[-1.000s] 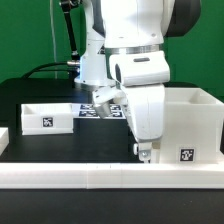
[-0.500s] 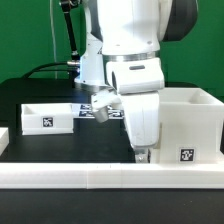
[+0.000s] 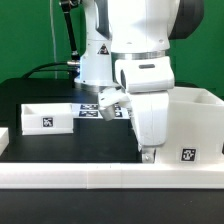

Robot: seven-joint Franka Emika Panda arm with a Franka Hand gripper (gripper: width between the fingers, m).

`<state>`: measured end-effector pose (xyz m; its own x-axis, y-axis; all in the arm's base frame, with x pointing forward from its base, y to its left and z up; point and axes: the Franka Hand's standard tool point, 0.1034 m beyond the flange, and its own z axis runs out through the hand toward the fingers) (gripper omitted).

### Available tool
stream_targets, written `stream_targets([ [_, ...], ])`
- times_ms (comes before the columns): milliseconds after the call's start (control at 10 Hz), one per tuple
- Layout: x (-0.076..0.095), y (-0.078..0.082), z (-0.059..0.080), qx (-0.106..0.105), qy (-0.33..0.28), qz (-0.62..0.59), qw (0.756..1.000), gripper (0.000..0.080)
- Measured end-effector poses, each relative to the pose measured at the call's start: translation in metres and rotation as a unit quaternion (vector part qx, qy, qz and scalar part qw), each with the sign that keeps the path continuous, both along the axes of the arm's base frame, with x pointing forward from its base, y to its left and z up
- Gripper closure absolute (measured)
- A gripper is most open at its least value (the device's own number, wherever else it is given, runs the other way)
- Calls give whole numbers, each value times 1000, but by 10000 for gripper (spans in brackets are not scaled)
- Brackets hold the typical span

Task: Assemble drawer

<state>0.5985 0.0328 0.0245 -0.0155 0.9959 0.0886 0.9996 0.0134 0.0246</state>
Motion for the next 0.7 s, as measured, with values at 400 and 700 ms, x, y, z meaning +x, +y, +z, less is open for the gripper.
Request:
stream_targets([
  [400,8,-55,21,-11,-20,6,1000,151],
  [700,-11,-92,50,-26,-41,-20,999,151],
])
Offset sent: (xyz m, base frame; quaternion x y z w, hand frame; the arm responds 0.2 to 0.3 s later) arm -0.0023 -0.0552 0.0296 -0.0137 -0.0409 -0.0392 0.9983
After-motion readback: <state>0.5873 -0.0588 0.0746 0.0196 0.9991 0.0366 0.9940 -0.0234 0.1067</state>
